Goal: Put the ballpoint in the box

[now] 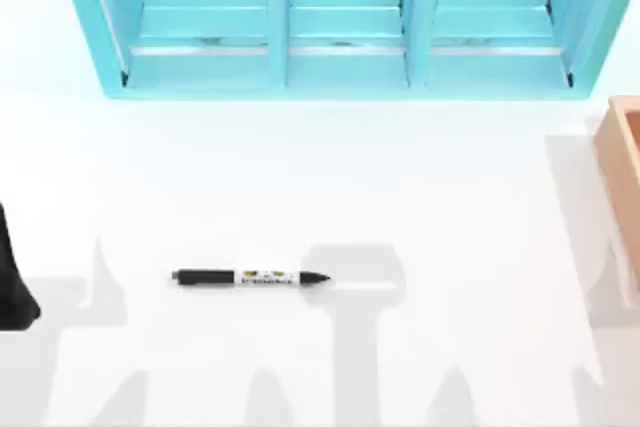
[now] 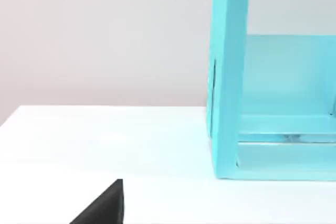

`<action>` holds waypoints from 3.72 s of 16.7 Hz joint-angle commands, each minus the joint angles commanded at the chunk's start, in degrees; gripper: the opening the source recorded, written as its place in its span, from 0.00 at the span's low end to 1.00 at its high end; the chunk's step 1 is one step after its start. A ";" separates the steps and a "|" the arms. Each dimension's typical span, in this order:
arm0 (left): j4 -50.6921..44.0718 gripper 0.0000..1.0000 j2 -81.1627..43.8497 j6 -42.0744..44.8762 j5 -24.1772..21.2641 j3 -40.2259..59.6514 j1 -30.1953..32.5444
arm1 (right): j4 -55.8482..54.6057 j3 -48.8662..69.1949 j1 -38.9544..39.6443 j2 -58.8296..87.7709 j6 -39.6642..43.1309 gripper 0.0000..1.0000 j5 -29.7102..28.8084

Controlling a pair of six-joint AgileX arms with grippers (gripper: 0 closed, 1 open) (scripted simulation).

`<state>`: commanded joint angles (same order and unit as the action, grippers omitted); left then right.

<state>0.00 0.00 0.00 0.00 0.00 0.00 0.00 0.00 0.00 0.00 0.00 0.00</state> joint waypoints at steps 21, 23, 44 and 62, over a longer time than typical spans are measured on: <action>0.00 1.00 0.00 0.00 0.00 0.00 0.00 | 50.00 78.05 30.75 92.04 30.60 1.00 13.29; 0.00 1.00 0.00 0.00 0.00 0.00 0.00 | 56.91 89.20 33.96 103.35 33.62 1.00 14.37; 0.00 1.00 0.00 0.00 0.00 0.00 0.00 | 87.48 150.64 43.74 152.34 42.55 1.00 15.46; 0.00 1.00 0.00 0.00 0.00 0.00 0.00 | 64.44 128.24 46.92 152.09 39.24 1.00 15.39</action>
<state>0.00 0.00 0.00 0.00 0.00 0.00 64.44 128.24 46.92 152.09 39.24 15.39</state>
